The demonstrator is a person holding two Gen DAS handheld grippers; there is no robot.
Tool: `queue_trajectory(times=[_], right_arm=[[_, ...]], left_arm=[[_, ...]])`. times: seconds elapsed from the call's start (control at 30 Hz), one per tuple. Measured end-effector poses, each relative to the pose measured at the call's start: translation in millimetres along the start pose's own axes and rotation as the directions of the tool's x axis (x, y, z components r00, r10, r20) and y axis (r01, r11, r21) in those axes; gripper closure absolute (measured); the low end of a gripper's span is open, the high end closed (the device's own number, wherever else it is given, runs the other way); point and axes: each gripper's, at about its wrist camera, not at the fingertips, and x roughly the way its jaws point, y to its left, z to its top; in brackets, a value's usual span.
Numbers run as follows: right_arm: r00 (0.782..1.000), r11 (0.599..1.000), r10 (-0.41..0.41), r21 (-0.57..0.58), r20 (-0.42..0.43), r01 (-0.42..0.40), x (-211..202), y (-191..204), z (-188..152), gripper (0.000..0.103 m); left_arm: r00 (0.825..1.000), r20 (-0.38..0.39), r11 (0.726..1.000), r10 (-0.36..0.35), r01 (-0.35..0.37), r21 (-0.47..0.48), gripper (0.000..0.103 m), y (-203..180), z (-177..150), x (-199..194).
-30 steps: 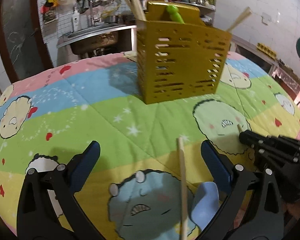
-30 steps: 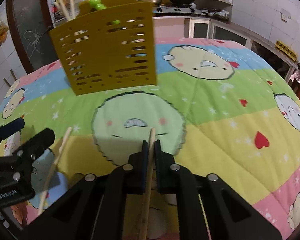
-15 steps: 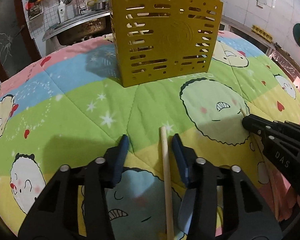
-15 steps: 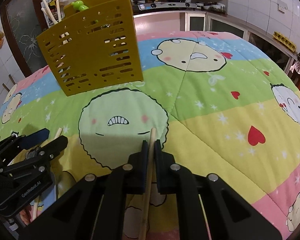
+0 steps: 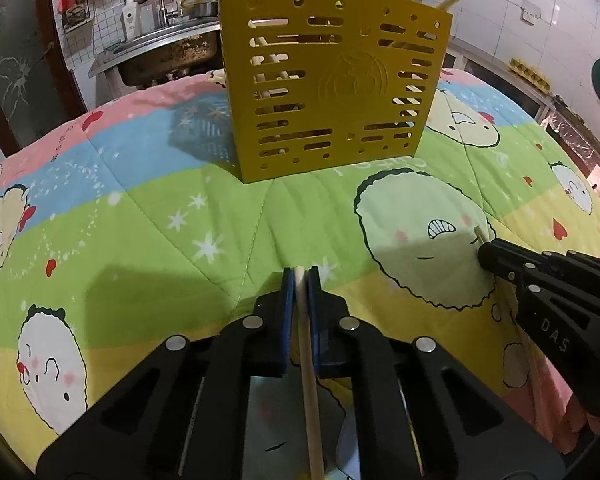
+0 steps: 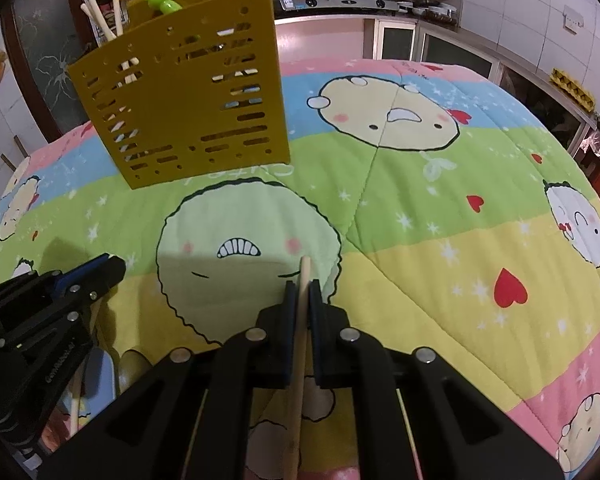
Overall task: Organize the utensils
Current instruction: 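Close the left tool on a chopstick while the right tool closes on another chopstick, then carry the left tool's chopstick over the holder while the right tool carries its chopstick there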
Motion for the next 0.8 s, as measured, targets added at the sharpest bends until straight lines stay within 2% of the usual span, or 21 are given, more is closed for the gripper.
queue_trajectory(times=[0.2,0.4,0.63,0.8], right_arm=[[0.999,1.000,0.015,-0.003,0.040,-0.015,-8.7,3.0,3.4,0.097],[0.993,1.000,0.023,-0.013,0.116,-0.022,-28.4,9.0,9.6,0.097],[0.969,0.999,0.048,-0.029,0.241,-0.043,-60.1,13.1,15.8,0.097],[0.948,0.998,0.065,-0.028,0.311,-0.059,-80.6,9.7,21.5,0.097]], left_arm=[[0.999,0.035,1.000,0.014,-0.013,-0.013,0.098,3.6,1.2,-8.5],[0.993,0.112,0.999,0.042,-0.039,-0.027,0.099,7.9,6.2,-30.1],[0.970,0.232,0.997,0.072,-0.068,-0.022,0.099,8.2,15.4,-62.8],[0.944,0.322,0.997,0.079,-0.073,-0.029,0.099,9.3,23.2,-89.9]])
